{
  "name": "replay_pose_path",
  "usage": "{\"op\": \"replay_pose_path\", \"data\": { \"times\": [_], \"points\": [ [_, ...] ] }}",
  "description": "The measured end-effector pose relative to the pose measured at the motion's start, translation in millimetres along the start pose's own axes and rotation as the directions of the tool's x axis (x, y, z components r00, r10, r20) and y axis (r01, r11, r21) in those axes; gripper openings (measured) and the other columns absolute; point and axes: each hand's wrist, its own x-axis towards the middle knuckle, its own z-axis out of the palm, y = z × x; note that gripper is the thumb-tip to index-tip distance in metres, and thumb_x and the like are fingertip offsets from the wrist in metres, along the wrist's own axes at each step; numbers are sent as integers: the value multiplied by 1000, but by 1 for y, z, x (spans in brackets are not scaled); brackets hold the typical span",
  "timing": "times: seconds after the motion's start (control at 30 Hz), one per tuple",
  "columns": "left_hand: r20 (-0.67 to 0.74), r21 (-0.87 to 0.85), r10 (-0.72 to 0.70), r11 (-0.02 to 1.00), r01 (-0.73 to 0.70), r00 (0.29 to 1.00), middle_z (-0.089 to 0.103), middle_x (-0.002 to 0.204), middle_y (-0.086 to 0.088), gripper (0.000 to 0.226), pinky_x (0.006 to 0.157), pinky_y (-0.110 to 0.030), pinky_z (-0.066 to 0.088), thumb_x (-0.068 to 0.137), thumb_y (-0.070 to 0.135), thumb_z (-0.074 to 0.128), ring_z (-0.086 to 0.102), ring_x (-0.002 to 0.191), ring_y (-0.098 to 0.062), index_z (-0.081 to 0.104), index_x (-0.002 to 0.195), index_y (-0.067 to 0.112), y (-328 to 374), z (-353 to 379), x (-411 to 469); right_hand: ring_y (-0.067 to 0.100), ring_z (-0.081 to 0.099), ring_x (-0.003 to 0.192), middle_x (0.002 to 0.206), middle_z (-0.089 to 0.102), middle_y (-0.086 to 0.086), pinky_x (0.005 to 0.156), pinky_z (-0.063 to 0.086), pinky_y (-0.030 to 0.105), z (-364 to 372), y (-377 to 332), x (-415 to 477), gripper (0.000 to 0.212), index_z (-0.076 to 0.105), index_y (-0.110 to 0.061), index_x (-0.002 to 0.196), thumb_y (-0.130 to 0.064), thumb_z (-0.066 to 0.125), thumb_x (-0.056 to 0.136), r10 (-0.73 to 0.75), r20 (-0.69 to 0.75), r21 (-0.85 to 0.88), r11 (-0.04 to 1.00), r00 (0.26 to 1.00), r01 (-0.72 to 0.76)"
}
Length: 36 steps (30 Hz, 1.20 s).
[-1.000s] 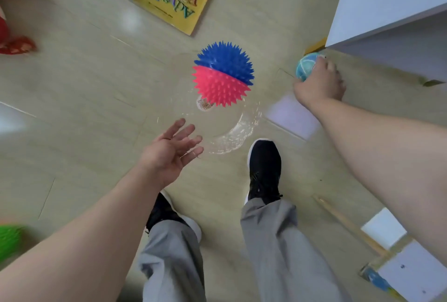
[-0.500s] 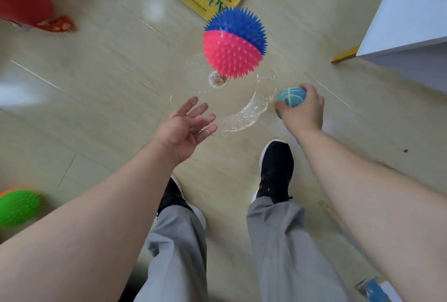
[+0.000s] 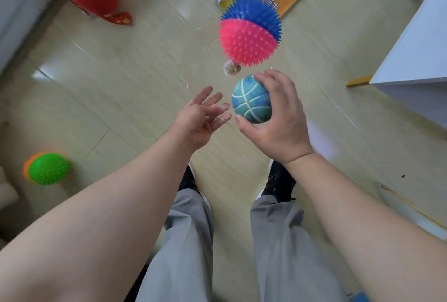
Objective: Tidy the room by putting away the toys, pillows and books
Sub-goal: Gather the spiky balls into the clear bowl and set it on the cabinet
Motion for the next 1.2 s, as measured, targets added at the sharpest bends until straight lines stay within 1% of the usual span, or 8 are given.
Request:
{"op": "replay_pose_path", "data": {
  "times": [0.23, 0.4, 0.53, 0.63, 0.73, 0.83, 0.93, 1.2],
  "points": [
    [4, -84, 31, 996, -31, 1000, 68, 125, -7, 56, 56, -28, 58, 98, -16, 43, 73, 70, -15, 51, 143, 15, -1, -26, -17, 25, 57, 120, 139, 51, 11, 96, 51, 48, 30, -23, 5, 74, 56, -15, 139, -40, 81, 74, -115, 82, -83, 989, 990, 122],
    [-22, -141, 45, 989, -48, 999, 68, 131, -6, 54, 72, -35, 64, 97, -15, 44, 69, 100, -25, 54, 141, 16, 0, -52, -25, 28, 56, 122, 143, 49, 11, 99, 48, 47, 47, -34, -9, 71, 54, -20, 142, -49, 76, 81, -151, 128, -168, 971, 980, 172],
    [-45, -179, 47, 982, -55, 998, 69, 120, -5, 53, 72, -37, 65, 98, -15, 42, 74, 80, -19, 55, 139, 15, 2, -76, -34, 26, 59, 117, 129, 58, 9, 96, 46, 44, 57, -53, -16, 50, 65, -15, 128, -47, 68, 89, -164, 31, -133, 977, 986, 167],
    [-63, -220, 40, 974, -53, 997, 68, 119, -6, 53, 82, -42, 62, 98, -16, 41, 75, 74, -19, 55, 140, 14, 1, -98, -36, 26, 60, 103, 109, 60, 6, 87, 49, 48, 62, -66, -10, 27, 68, -11, 106, -34, 61, 95, -55, -143, -17, 998, 988, 53],
    [-66, -239, 39, 969, -54, 997, 67, 120, -6, 53, 84, -43, 62, 98, -16, 40, 75, 73, -19, 54, 139, 14, 3, -118, -37, 25, 57, 100, 107, 56, 2, 92, 48, 45, 67, -75, 7, 27, 61, -9, 109, -31, 55, 96, 294, -184, 181, 948, 938, -262],
    [-81, -256, 38, 965, -57, 996, 68, 121, -6, 52, 80, -42, 63, 98, -17, 41, 76, 76, -19, 57, 135, 15, 6, -138, -39, 22, 63, 100, 107, 61, -3, 98, 52, 47, 73, -82, 28, 39, 54, -20, 129, -39, 53, 94, 677, 112, 295, 676, 727, -675],
    [-80, -236, 34, 970, -52, 996, 69, 125, -6, 52, 84, -43, 62, 96, -17, 43, 76, 81, -20, 59, 132, 16, 7, -164, -41, 26, 66, 78, 104, 64, 1, 83, 61, 49, 86, -93, 28, 37, 55, -25, 135, -24, 51, 98, 697, 475, 326, 427, 537, -843],
    [-128, -236, 57, 968, -86, 990, 70, 122, -7, 48, 92, -47, 60, 95, -17, 46, 75, 79, -20, 58, 131, 14, 15, -261, -49, 32, 69, 67, 98, 70, 17, 69, 64, 46, 160, -139, 2, 39, 59, -14, 128, 6, 55, 95, 609, 569, 246, 514, 552, -821]
  ]
}}
